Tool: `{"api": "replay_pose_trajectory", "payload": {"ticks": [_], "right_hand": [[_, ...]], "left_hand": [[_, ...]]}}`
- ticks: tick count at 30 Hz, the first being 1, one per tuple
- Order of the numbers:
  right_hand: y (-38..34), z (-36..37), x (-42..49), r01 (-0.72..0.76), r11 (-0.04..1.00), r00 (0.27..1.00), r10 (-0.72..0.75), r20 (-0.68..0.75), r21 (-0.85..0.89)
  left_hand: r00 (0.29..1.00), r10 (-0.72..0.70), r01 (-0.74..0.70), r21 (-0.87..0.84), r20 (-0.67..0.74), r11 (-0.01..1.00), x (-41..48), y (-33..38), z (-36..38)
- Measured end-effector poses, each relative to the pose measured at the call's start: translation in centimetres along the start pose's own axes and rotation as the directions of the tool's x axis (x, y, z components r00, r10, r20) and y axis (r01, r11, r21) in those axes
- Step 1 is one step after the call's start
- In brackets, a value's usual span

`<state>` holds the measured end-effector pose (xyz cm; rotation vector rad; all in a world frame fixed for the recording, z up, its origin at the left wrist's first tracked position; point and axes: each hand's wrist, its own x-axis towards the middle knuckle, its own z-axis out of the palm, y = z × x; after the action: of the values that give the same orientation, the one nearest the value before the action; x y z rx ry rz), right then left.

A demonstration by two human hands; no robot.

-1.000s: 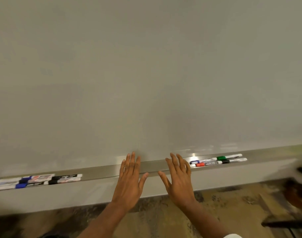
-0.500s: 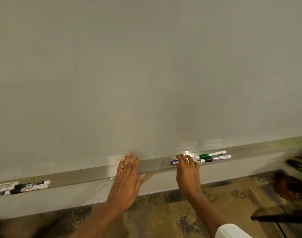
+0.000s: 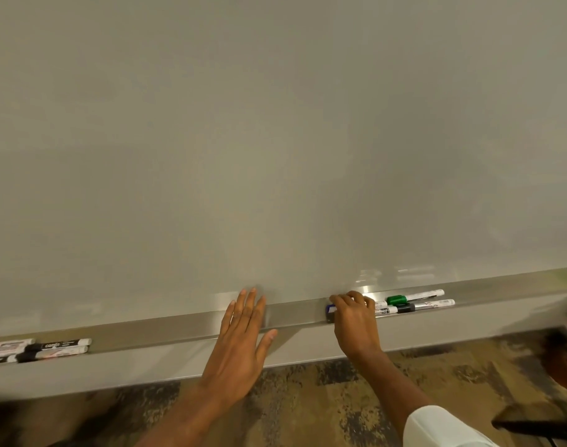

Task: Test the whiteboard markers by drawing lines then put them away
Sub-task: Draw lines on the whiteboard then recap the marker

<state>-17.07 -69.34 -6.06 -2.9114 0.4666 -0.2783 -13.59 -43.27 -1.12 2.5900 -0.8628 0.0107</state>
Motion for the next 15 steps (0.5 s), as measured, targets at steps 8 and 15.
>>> {"api": "replay_pose_trajectory", "payload": {"ticks": [8,15], "right_hand": [[-0.3,0.9,0.4,0.114,0.993,0.990,-0.111,-0.092,0.026],[-5.3,-0.5,0.2,0.260,0.948,0.935,-0.200,-0.293,0.183]], "left_hand": [[0.999,0.012,-0.014,-0.075,-0.030,0.997,-0.1,-0.4,-0.2],[0.992,-0.058,0.032,-0.223,-0.111,0.974,0.2,0.7,-3.4]]}}
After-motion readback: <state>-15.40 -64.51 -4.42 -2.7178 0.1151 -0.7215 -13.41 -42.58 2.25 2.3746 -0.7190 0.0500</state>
